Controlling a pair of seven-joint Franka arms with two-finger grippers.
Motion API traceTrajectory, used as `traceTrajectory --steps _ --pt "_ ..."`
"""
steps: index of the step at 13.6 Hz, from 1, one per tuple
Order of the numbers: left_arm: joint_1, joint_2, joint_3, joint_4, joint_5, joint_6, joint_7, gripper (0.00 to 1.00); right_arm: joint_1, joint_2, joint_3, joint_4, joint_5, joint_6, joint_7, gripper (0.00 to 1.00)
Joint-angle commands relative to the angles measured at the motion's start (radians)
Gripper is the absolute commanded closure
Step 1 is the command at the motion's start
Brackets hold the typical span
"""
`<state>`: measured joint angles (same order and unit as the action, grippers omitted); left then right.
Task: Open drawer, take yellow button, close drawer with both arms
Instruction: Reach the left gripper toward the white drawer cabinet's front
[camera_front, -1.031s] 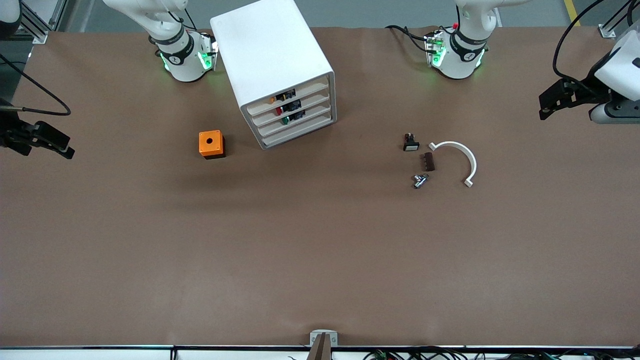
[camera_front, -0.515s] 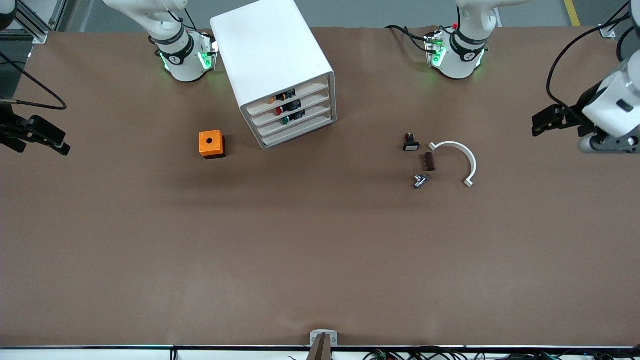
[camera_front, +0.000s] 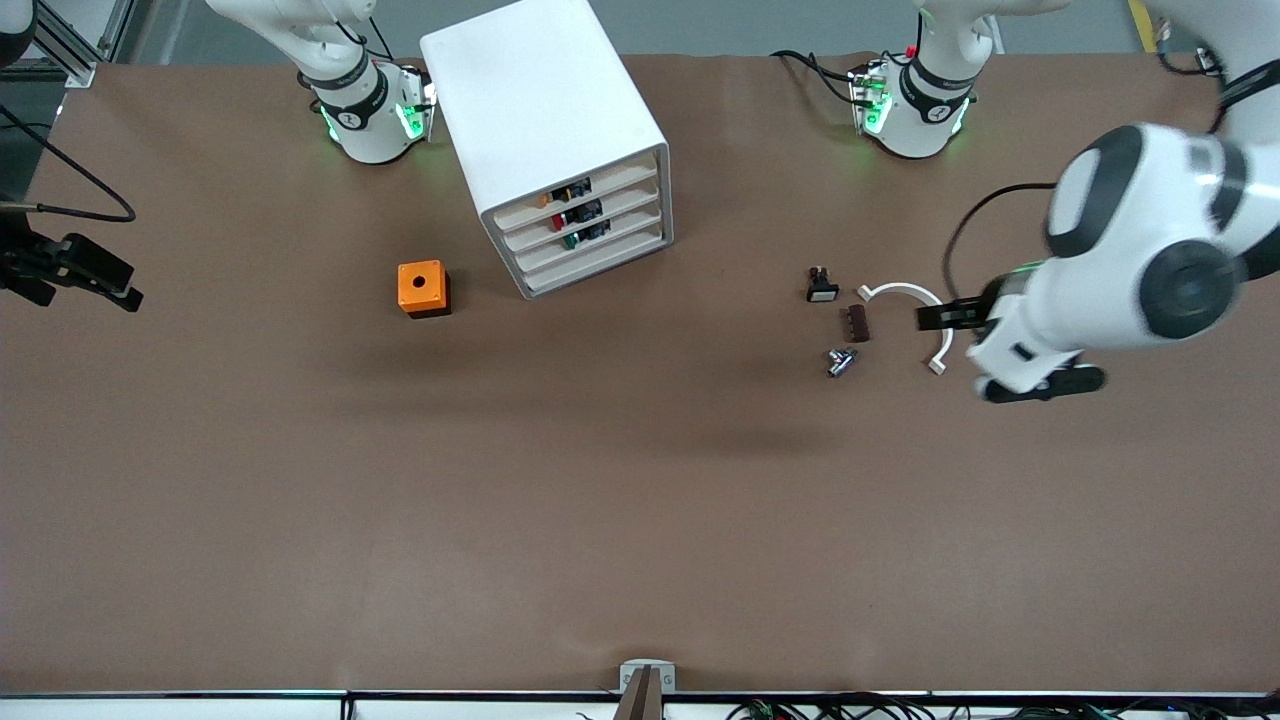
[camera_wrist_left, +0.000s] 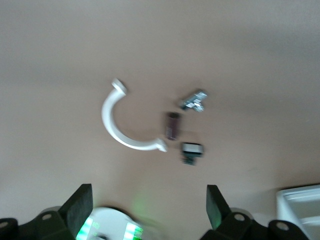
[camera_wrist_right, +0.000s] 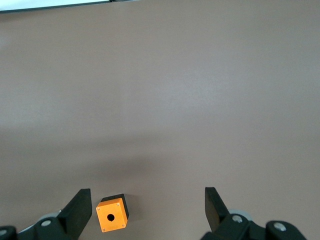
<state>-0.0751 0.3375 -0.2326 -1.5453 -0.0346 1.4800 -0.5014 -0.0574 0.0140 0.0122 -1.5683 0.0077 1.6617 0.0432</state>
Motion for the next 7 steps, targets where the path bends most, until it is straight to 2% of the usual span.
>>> traceTrajectory --steps 1,5,7 --pt "-0.067 0.102 0.002 0.049 -0.069 -0.015 -0.24 0.0 0.008 0.024 0.002 -0.001 -0.012 0.006 -0.006 0.0" --pt "-0.187 0.239 0.002 0.128 -0.128 -0.015 -0.634 0.0 0.018 0.124 0.006 0.01 -0.003 0.041 -0.013 0.0" --pt "-0.233 0.293 0.002 0.155 -0.194 -0.007 -0.818 0.0 0.037 0.165 0.006 0.01 0.001 0.059 0.0 0.0"
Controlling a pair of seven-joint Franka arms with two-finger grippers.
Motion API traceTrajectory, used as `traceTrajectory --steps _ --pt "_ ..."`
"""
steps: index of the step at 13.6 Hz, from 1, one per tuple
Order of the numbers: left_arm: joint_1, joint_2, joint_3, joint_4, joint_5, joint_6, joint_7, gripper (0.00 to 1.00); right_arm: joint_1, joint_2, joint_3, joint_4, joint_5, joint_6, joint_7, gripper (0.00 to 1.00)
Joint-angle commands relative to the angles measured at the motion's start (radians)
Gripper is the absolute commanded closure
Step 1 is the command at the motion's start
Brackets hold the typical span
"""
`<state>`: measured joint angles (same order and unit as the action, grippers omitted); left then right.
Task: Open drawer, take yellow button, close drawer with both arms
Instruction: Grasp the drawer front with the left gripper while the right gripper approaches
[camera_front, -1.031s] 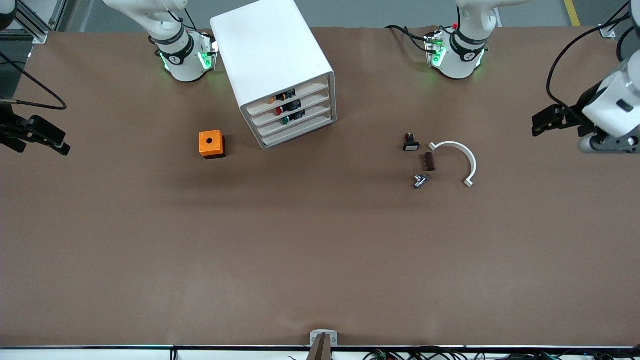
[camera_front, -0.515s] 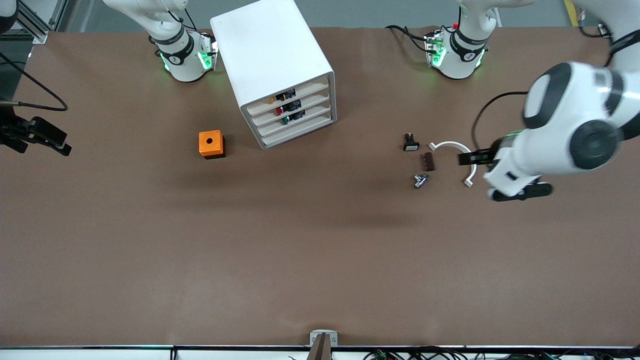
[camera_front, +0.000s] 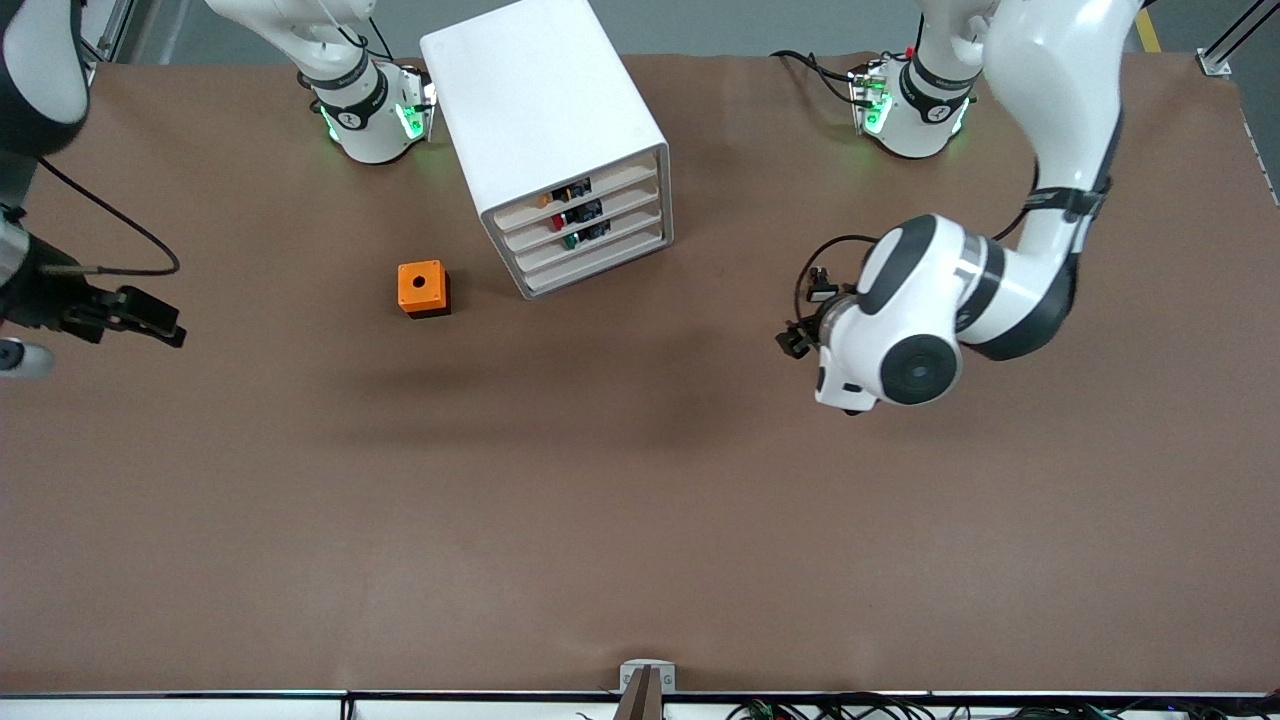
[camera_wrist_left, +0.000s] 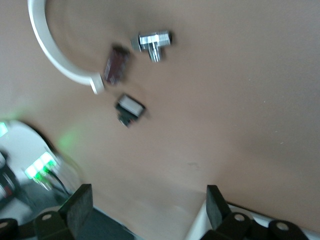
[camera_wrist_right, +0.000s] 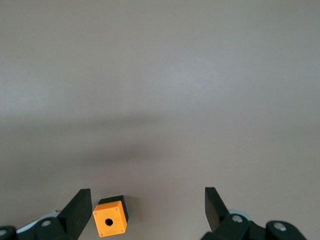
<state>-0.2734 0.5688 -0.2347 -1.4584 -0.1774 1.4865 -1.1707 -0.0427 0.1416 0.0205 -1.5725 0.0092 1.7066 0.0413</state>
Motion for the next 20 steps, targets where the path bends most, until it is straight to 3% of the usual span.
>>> traceTrajectory --steps 1,7,11,15,18,20 --pt "-0.05 0.087 0.005 0.078 -0.115 -0.008 -0.261 0.0 0.032 0.059 -0.002 0.014 0.0 0.033 0.017 0.0" --pt "-0.11 0.164 0.005 0.073 -0.477 0.055 -0.674 0.01 0.024 0.159 0.082 0.019 0.0 0.099 0.218 0.0" --pt "-0.115 0.213 0.005 0.067 -0.71 0.052 -0.876 0.08 -0.005 0.187 0.182 0.026 0.006 0.099 0.403 0.0" --pt "-0.158 0.266 0.005 0.069 -0.803 0.051 -1.142 0.12 -0.006 0.185 0.274 0.028 0.054 0.094 0.584 0.0" --pt "-0.165 0.287 0.005 0.069 -0.869 0.012 -1.245 0.28 -0.016 0.185 0.36 0.06 0.052 0.096 0.745 0.0" --pt "-0.193 0.292 0.005 0.067 -0.884 -0.009 -1.288 0.29 -0.019 0.194 0.412 0.074 0.045 0.097 0.846 0.0"
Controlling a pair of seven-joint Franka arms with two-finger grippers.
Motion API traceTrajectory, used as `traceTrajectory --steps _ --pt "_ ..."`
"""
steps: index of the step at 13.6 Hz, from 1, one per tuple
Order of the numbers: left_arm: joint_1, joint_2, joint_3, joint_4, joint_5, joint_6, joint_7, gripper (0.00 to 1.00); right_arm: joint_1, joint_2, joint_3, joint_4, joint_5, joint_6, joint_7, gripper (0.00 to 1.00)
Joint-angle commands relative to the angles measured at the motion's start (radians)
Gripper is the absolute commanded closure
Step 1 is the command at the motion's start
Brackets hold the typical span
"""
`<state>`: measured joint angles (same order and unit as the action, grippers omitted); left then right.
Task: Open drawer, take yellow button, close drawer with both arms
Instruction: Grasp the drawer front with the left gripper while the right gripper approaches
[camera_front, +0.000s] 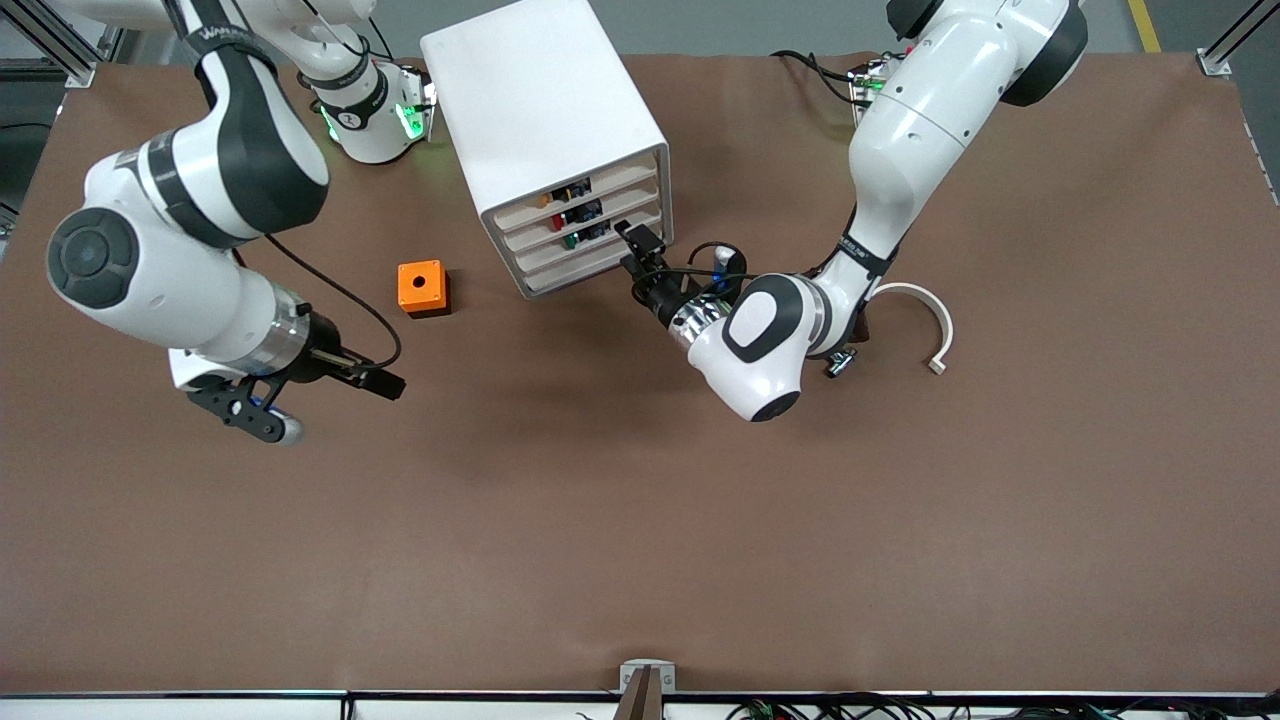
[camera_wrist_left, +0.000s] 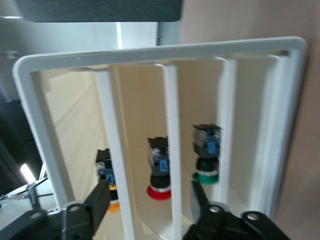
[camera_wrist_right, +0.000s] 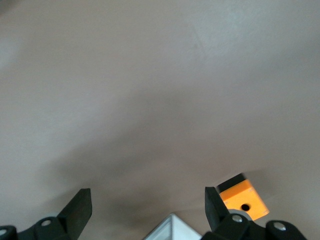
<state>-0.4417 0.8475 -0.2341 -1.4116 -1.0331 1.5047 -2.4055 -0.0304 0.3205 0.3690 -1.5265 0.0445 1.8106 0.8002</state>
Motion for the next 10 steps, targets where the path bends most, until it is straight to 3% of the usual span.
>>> traceTrajectory --steps 1,5,9,10 --pt "-0.044 0.013 0.004 0.02 -0.03 -0.035 -0.057 0.32 -0.032 0.02 0.094 0.037 0.005 -0.005 0.126 0.0" --pt "-0.083 0.015 0.004 0.02 -0.03 -0.113 -0.07 0.42 -0.032 0.046 0.177 0.068 0.005 0.027 0.341 0.0" --pt "-0.098 0.018 0.004 0.02 -0.031 -0.124 -0.057 0.93 -0.028 0.068 0.217 0.069 0.011 0.102 0.503 0.0" --pt "-0.092 0.021 0.004 0.02 -0.031 -0.124 -0.058 1.0 -0.023 0.068 0.217 0.069 0.012 0.124 0.525 0.0"
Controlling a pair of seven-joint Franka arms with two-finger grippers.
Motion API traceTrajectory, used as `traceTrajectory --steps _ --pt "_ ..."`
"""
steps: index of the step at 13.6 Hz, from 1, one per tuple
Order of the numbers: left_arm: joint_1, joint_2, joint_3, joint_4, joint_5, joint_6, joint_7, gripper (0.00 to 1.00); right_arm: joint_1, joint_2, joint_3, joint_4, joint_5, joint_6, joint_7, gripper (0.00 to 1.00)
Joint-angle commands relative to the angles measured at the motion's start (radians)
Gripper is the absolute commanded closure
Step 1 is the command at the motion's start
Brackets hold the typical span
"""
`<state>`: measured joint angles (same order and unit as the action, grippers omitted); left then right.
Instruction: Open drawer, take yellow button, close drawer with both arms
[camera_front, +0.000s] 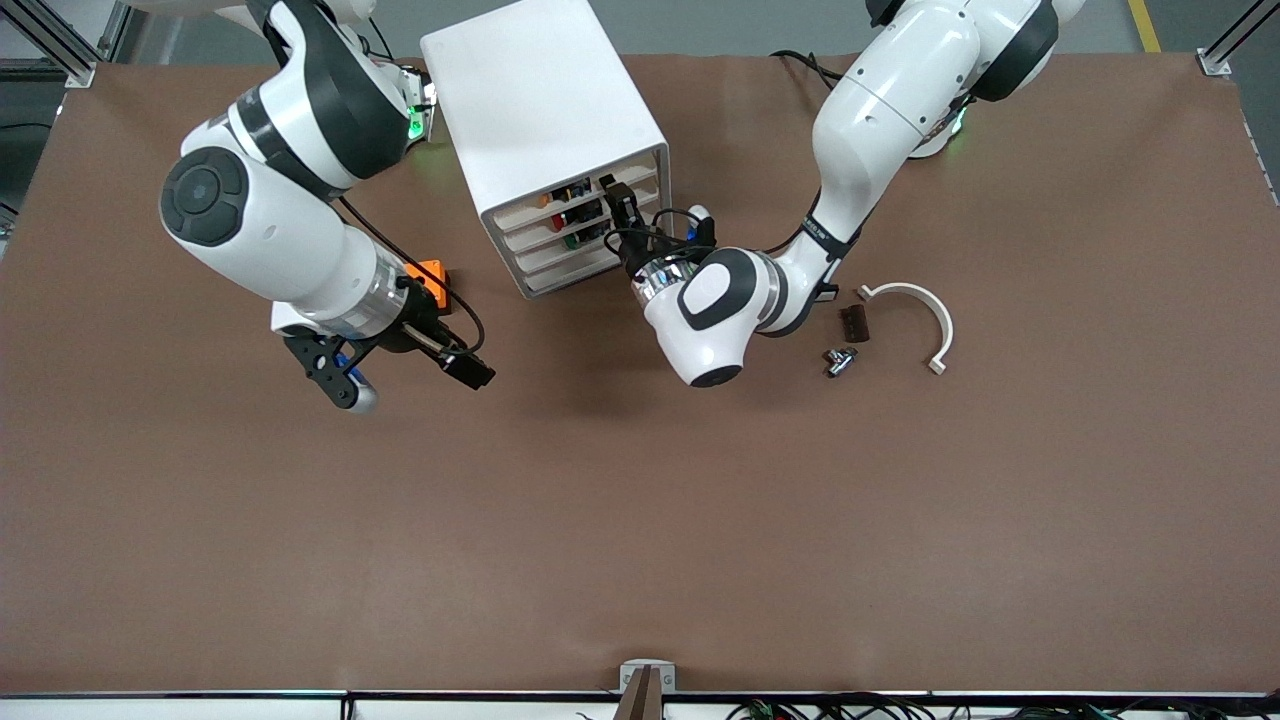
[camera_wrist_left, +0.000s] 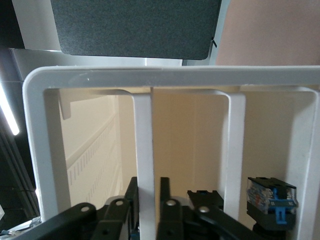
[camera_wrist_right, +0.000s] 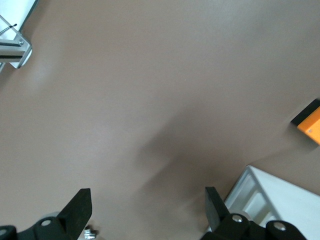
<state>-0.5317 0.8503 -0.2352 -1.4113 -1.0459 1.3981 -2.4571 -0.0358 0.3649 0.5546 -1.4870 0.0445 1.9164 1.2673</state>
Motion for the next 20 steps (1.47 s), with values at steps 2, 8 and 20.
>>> traceTrajectory --steps 2,8,20 --pt "0.009 0.016 0.007 0.022 -0.013 -0.021 -0.005 1.0 -0.009 0.023 0.033 0.03 0.015 0.065 0.093 0.0" --pt "0.165 0.013 0.017 0.087 -0.005 -0.019 0.084 1.0 0.01 0.029 0.064 0.021 0.002 0.07 0.13 0.0" --pt "0.242 0.0 0.071 0.136 0.033 -0.019 0.243 0.01 0.043 0.069 0.26 -0.122 -0.216 0.093 0.507 0.0"
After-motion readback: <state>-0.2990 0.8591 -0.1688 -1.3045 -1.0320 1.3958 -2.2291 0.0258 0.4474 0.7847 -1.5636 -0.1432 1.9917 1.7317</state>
